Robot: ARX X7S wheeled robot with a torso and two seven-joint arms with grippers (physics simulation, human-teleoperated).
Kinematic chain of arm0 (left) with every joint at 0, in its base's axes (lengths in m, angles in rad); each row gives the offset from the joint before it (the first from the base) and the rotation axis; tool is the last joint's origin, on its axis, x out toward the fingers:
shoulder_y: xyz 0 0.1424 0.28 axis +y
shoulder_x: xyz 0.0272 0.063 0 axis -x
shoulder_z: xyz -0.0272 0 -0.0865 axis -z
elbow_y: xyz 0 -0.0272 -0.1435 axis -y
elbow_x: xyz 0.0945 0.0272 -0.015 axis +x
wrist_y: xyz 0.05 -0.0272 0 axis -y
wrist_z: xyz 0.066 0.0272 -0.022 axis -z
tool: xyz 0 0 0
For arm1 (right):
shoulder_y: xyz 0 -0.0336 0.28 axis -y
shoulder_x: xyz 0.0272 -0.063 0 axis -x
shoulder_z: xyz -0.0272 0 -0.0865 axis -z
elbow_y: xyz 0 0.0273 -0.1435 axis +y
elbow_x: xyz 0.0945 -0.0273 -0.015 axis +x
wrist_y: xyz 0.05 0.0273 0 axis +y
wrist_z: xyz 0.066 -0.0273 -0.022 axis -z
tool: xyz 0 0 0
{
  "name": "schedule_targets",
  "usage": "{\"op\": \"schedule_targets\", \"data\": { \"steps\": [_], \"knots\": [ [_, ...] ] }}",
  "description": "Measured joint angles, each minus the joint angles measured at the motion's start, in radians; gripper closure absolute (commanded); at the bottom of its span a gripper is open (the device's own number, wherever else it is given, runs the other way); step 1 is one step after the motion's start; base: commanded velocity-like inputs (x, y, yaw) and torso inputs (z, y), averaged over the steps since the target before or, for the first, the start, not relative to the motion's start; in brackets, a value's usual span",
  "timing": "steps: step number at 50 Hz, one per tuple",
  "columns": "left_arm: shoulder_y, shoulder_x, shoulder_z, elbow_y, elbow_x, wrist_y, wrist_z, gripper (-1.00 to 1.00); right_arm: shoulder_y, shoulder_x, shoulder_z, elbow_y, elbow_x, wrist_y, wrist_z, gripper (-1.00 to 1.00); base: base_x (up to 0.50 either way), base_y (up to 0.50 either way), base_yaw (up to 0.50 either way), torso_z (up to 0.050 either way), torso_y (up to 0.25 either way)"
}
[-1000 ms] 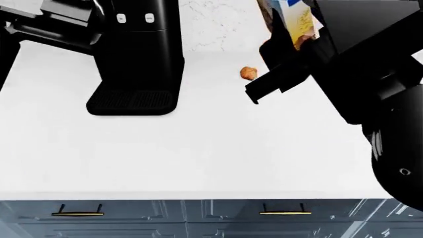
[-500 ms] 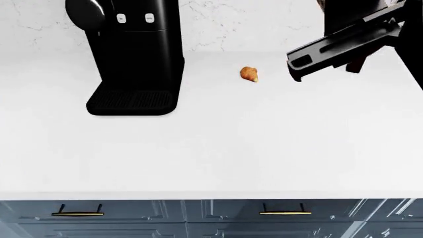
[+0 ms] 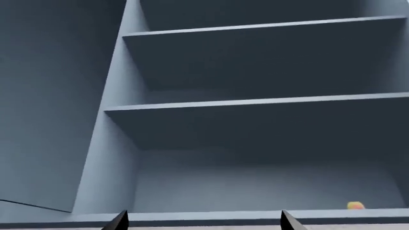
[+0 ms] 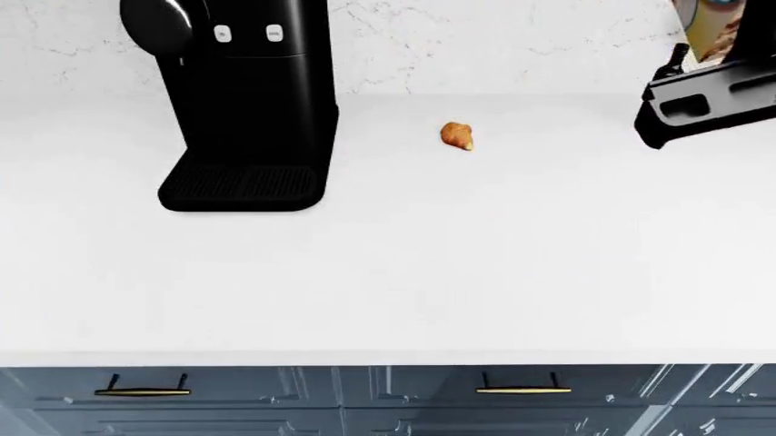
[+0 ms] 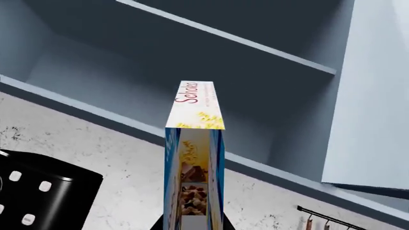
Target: Pick the jello cup and cereal from the counter and place them in the cabinets closest to them.
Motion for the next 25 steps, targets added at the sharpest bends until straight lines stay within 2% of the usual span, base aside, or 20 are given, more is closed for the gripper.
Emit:
{"op": "schedule_targets", "data": {
  "steps": [19, 25],
  "knots": [
    [0.072, -0.002, -0.088, 0.008, 0.001, 0.016, 0.007, -1.0, -0.165, 0.165, 0.026, -0.112, -0.041, -0.169, -0.04, 1.0, 0.0, 0.0, 0.0, 0.0, 0.0],
    [0.1, -0.002, -0.122, 0.012, 0.005, 0.018, 0.014, -1.0, -0.181, 0.196, 0.043, -0.132, -0.048, -0.188, -0.047, 1.0, 0.48, 0.0, 0.0, 0.0, 0.0]
  ]
}}
